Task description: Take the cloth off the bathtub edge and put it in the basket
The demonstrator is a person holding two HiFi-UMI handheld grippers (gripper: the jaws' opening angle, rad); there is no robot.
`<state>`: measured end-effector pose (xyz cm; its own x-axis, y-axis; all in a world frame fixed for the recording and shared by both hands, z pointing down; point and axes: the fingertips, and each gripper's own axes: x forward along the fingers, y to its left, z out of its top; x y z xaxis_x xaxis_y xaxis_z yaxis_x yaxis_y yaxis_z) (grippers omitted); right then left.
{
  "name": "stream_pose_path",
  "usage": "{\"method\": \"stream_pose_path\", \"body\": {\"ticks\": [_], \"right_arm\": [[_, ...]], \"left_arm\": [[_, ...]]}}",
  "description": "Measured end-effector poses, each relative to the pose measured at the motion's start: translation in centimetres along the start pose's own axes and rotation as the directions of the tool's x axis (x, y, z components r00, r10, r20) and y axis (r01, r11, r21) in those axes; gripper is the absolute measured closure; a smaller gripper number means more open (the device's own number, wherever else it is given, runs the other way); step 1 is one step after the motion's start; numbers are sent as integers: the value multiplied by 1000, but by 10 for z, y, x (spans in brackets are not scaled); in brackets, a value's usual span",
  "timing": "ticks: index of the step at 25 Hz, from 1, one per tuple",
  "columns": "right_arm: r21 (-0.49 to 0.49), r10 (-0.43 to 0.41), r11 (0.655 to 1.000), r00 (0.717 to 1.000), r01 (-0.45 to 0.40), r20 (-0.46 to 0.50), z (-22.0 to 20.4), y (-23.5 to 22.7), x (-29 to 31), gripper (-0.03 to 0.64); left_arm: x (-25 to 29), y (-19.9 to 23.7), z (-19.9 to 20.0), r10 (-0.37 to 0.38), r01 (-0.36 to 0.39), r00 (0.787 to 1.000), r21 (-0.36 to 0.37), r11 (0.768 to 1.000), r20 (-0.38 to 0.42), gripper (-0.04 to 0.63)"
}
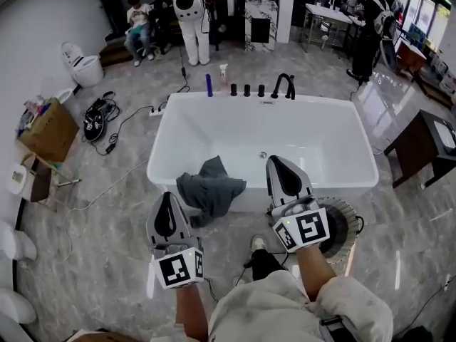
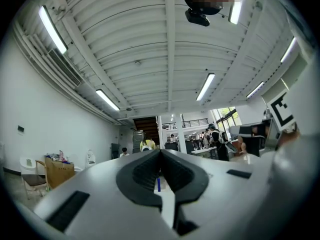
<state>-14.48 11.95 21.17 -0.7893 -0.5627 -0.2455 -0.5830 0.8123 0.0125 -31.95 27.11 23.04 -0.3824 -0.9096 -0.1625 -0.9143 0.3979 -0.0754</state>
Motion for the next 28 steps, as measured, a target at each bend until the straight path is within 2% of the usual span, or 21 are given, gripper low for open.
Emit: {"method": "stream_pose_path", "body": {"ticks": [8, 19, 28], "right_arm": [[7, -42, 999, 999, 43, -22, -17, -64, 56, 629], [18, -102, 995, 995, 102, -8, -32, -180, 109, 629], [46, -129, 991, 992, 129, -13, -55, -259, 129, 629]], "left_arm": [[94, -23, -11, -41, 41, 999, 2, 999, -29, 591], [213, -93, -18, -112, 112, 994, 20, 993, -20, 591], [280, -147, -34, -138, 139, 990, 30, 990, -32, 591]]}}
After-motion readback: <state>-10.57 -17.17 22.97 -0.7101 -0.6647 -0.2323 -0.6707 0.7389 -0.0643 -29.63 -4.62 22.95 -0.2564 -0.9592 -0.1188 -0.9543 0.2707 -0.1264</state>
